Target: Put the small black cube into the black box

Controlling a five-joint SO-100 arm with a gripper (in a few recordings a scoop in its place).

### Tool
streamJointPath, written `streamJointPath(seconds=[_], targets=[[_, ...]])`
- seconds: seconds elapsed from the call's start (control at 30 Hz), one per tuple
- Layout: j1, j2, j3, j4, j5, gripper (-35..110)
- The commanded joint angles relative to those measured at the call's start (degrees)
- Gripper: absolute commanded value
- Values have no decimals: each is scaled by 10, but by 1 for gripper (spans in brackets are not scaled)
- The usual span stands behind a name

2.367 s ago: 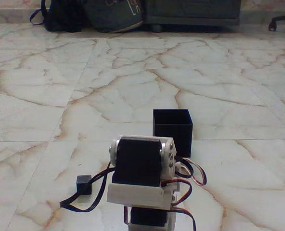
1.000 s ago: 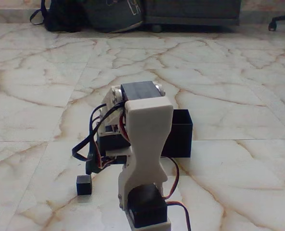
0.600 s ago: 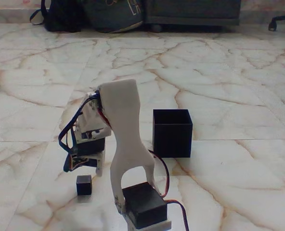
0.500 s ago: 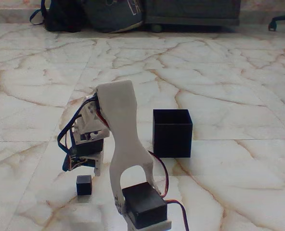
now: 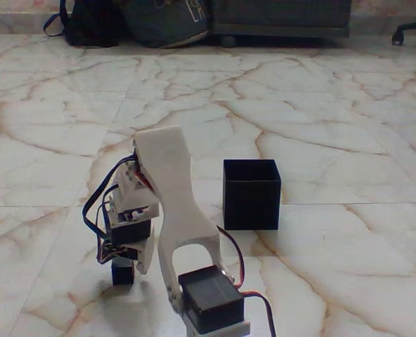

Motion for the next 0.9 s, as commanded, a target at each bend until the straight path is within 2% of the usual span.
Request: streamJointPath(seconds=[0.0, 0.57, 0.73, 0.87], targets=[[-3, 0, -25, -6, 2, 9], [15, 14, -19, -8, -19, 2], [93, 120, -18, 53, -88, 2], [191, 145, -43, 52, -184, 2]])
